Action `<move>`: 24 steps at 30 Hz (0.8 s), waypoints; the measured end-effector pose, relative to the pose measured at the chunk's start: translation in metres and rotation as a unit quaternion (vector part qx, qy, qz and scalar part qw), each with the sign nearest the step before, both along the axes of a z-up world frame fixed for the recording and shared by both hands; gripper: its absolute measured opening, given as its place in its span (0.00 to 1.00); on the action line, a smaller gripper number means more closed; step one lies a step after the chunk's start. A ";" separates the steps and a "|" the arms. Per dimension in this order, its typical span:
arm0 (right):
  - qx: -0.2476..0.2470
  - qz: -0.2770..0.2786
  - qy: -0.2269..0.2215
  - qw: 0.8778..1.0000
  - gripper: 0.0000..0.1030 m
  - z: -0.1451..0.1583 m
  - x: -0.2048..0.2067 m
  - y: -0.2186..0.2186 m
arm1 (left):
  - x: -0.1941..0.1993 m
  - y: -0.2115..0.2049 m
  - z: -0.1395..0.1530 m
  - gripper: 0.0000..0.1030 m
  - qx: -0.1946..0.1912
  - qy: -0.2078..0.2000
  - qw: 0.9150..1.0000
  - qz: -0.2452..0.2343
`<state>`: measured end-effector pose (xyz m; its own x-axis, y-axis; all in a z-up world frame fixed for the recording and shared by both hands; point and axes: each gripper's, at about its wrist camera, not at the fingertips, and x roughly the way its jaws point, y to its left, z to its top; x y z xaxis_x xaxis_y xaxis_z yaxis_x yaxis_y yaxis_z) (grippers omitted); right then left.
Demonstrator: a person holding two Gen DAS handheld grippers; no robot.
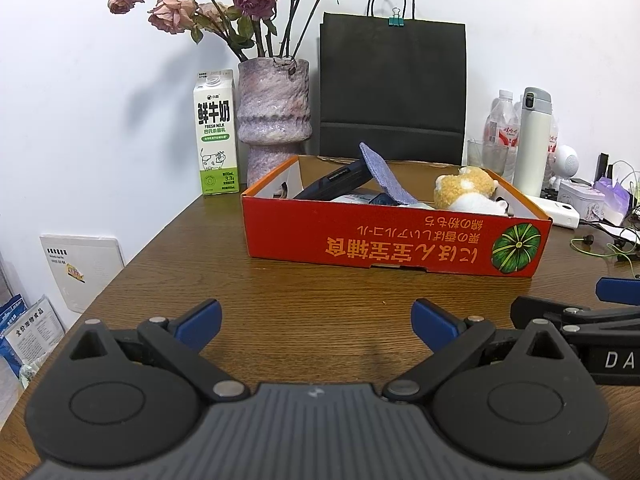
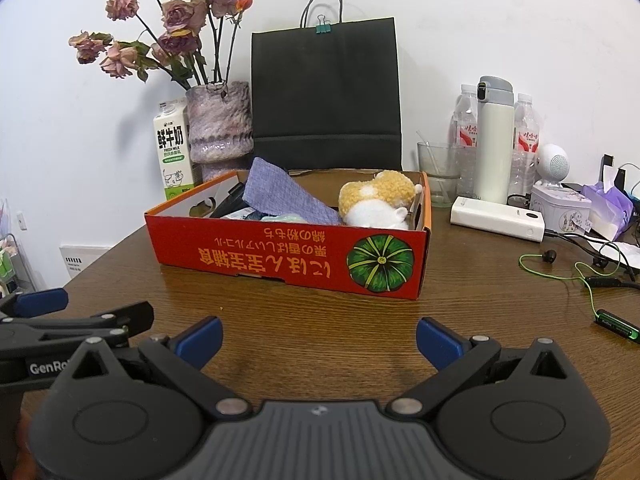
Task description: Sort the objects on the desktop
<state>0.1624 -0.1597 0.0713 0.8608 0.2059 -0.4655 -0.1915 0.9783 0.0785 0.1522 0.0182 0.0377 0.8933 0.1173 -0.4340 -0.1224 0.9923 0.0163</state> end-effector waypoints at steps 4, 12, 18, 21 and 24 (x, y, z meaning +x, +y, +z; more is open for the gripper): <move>-0.001 0.000 0.000 1.000 1.00 0.000 0.000 0.000 | 0.000 0.000 0.000 1.00 0.001 0.000 1.000 0.000; -0.002 -0.001 0.000 1.000 1.00 0.000 0.000 0.000 | -0.001 -0.002 0.001 1.00 0.009 -0.003 1.000 0.004; -0.003 0.000 -0.001 1.000 1.00 0.000 -0.001 0.001 | -0.001 -0.005 0.001 1.00 0.023 -0.006 1.000 0.004; -0.003 0.000 -0.001 1.000 1.00 0.001 0.000 0.002 | -0.002 -0.005 0.001 1.00 0.028 -0.008 1.000 0.003; -0.003 0.000 -0.001 1.000 1.00 0.001 0.000 0.001 | -0.002 -0.005 0.001 1.00 0.029 -0.007 1.000 0.003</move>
